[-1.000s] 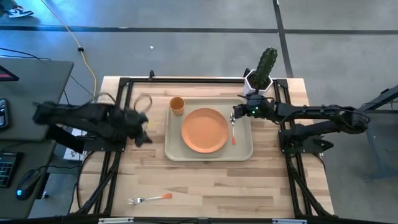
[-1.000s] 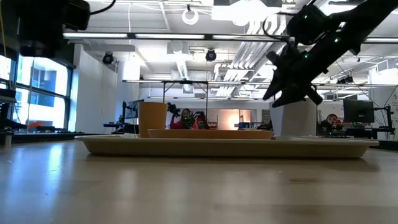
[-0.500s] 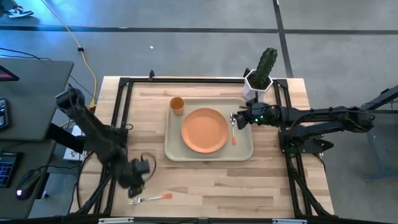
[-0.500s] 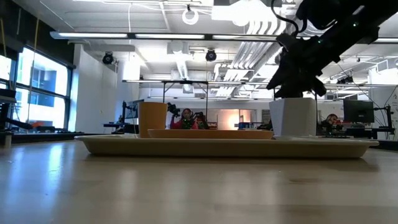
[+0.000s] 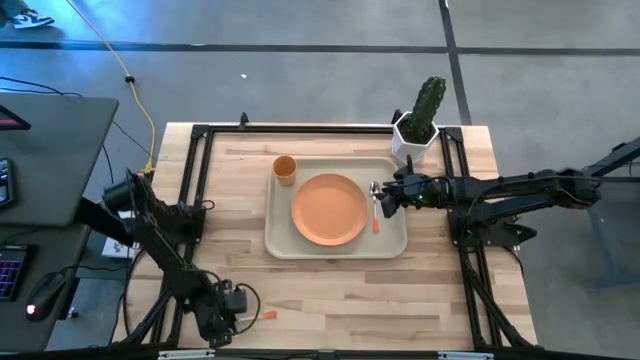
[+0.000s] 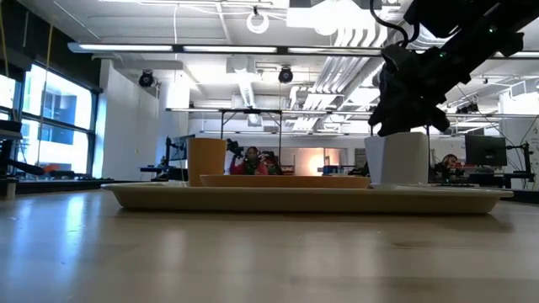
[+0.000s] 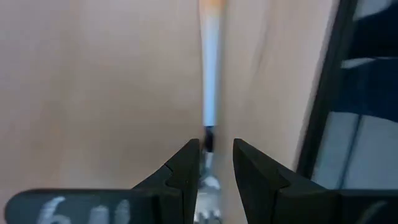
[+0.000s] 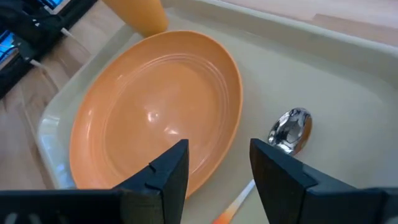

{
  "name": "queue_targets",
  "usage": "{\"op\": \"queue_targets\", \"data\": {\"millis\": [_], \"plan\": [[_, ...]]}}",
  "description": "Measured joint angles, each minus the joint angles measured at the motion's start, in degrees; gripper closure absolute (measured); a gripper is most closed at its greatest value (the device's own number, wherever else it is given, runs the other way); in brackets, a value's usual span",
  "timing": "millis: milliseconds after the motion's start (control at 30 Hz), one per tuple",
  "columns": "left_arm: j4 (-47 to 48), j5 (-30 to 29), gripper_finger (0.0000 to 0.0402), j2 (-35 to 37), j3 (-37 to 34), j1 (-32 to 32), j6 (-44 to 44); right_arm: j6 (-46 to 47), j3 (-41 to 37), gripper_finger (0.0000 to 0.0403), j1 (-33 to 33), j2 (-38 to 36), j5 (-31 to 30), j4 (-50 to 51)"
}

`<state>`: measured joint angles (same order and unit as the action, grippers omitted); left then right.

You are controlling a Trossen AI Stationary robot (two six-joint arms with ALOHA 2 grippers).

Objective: Pick and place plate/cup/fork/spoon on tray
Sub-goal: Put the orange fork on the gray tray to the right of the orange spoon

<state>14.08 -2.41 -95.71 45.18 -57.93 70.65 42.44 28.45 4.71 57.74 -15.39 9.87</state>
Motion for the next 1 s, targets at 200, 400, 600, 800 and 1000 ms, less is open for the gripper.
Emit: {"op": "queue_targets", "data": {"millis": [200, 400, 600, 800, 1000], "plan": [[7.3, 1.2, 0.0349, -3.6, 3.4, 0.4, 0.6, 0.7, 0.0, 0.0242, 0.0, 0.0, 2.0, 0.6], [9.3, 0.3, 0.0389, -3.2, 3.5, 2.2, -8.0, 1.3, 0.0, 0.0242, 0.0, 0.0, 2.2, 0.7], [13.7, -1.2, 0.0396, -2.6, 4.5, 7.2, -20.3, 2.7, 0.0, 0.0242, -0.3, 0.0, 3.0, -0.4], [17.2, -5.1, 0.0396, -0.5, 5.1, 13.8, -32.9, 5.4, 0.0, 0.0242, -1.9, 0.0, 3.9, -5.1], [17.4, -6.1, 0.0396, 5.3, 5.2, 20.4, -46.3, 9.1, 0.0, 0.0242, -5.4, 0.3, 9.8, -12.8]]}}
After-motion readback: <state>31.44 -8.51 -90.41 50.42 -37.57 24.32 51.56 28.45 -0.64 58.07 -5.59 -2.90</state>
